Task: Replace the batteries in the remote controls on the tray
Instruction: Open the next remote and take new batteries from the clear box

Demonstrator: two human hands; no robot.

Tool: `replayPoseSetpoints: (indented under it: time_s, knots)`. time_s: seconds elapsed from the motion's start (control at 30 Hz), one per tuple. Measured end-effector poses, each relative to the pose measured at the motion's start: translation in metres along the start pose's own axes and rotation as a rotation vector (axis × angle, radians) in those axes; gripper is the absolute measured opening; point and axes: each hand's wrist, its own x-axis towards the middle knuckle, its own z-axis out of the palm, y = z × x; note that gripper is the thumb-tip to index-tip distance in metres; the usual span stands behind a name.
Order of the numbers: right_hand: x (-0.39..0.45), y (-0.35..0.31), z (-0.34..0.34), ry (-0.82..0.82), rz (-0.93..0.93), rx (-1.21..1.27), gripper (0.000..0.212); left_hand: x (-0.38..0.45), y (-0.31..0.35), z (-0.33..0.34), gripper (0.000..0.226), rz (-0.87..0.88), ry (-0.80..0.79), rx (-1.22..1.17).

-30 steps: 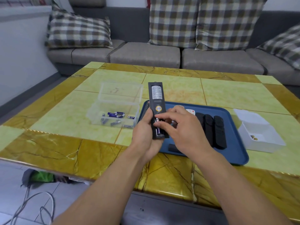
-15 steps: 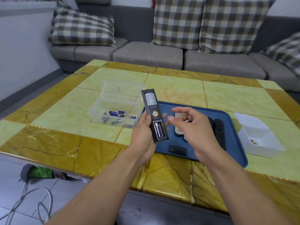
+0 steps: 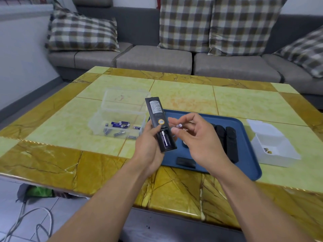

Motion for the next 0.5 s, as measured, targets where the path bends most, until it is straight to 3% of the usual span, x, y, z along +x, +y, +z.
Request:
replayPoseSetpoints:
  time_s: [0.17,0.33,0.5]
  knots:
    - [-0.007,0.004,-0.001,0.029,-0.162,-0.186,0.012,0.002,-0.001,0.002,0.035,-0.02,-0.005,-0.057]
    - [-0.007,0.02,-0.003,0.044,-0.364,-0.549,0.014,-0.001,0.002,0.005,0.037,-0.047,0.009,-0.106]
    - [-0.003,0.027,-0.005,0.023,-0.45,-0.621,0.019,-0.002,0.004,0.004,0.035,-0.009,-0.003,-0.092]
